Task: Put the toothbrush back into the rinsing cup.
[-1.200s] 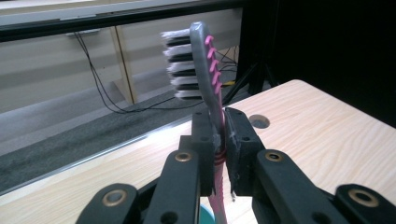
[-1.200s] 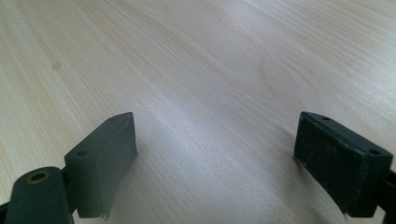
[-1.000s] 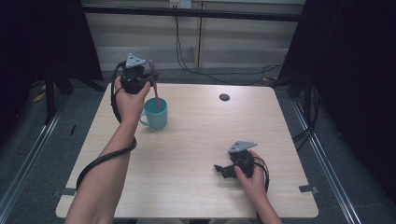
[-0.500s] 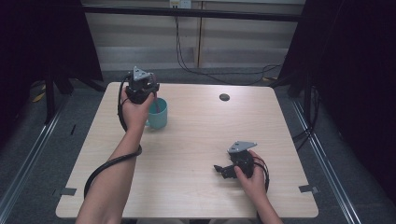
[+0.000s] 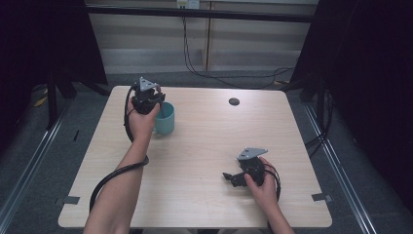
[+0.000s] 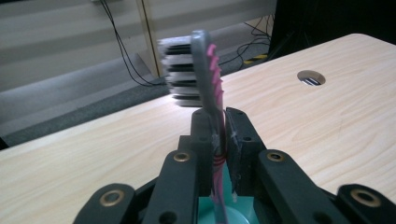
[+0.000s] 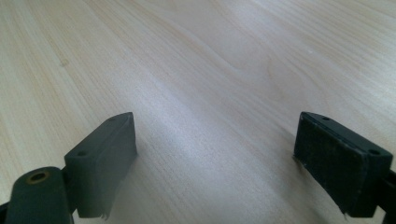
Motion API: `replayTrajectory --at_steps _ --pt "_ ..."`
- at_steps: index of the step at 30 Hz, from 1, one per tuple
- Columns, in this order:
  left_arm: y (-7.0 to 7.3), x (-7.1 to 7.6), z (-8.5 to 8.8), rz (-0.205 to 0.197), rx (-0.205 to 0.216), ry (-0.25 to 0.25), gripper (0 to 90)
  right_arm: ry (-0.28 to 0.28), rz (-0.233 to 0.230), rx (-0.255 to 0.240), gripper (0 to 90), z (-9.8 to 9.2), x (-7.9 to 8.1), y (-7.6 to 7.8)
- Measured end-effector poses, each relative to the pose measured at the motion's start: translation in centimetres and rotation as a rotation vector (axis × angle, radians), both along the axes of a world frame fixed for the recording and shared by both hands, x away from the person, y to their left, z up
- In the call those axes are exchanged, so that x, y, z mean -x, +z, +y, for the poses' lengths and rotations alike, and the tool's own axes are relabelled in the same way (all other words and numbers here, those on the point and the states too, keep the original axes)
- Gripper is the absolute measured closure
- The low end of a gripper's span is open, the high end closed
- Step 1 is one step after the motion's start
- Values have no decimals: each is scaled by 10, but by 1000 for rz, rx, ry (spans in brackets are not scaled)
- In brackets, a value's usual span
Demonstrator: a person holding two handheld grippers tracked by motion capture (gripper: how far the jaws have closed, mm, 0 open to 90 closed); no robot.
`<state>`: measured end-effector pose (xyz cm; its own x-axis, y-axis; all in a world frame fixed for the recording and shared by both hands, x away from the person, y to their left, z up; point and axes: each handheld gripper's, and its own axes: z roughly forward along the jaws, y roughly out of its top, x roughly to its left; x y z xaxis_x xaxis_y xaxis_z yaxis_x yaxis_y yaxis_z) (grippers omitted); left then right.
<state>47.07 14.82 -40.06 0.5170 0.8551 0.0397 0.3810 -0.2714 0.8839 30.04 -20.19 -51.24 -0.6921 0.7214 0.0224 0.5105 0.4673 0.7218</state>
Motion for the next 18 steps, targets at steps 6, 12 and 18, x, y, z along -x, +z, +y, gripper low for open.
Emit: replayTrajectory --at_steps 6,12,18 --pt "-4 1 -2 3 -9 4 803 3 1 0 123 0 0 0" --pt "-6 3 -4 19 -20 -2 796 5 1 0 123 0 0 0" --pt "-10 8 -5 31 -17 -1 660 7 3 -1 123 0 0 0"
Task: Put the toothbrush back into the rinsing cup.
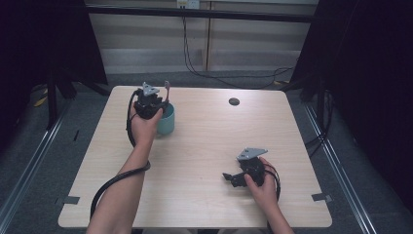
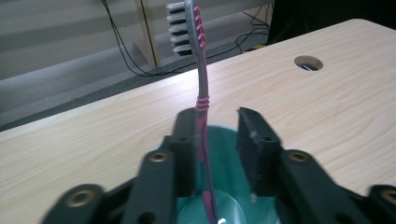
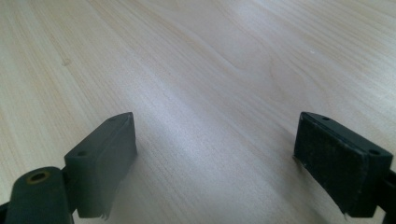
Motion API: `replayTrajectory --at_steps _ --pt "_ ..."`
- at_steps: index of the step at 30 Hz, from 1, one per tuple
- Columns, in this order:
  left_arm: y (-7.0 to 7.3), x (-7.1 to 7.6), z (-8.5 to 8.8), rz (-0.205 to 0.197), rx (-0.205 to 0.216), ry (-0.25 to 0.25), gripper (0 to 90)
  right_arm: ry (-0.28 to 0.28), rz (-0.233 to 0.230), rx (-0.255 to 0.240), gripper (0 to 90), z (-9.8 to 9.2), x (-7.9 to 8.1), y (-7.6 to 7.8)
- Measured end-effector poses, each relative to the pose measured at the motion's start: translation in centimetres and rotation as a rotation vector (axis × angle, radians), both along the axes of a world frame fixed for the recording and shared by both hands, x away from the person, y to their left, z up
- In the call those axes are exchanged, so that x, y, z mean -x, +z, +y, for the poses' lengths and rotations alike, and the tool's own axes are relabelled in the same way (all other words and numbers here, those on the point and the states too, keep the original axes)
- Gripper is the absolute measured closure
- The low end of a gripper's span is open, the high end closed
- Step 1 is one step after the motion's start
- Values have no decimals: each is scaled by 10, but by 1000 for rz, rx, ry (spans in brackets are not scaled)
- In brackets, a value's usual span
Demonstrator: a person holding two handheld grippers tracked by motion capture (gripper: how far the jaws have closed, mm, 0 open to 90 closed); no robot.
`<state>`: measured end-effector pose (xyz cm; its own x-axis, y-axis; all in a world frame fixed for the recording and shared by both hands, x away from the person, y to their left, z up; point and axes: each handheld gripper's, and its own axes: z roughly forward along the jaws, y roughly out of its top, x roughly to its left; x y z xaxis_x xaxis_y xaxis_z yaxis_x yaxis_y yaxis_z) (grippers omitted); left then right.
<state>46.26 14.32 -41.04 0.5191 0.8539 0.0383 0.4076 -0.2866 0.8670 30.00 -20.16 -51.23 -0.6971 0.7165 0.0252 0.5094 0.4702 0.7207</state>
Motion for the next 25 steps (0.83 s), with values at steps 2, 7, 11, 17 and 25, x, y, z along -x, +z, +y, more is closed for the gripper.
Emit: replayTrajectory --at_steps 2,7,11,17,25 --pt "-1 3 1 8 14 -11 638 0 0 0 123 0 0 0" --pt "-1 12 3 41 49 -7 343 1 1 0 123 0 0 0" --pt "-3 23 5 57 29 -28 255 2 1 1 123 0 0 0" --pt "-9 42 6 73 46 -69 214 2 1 0 123 0 0 0" --pt "-19 70 2 80 56 -151 184 3 0 -3 123 0 0 0"
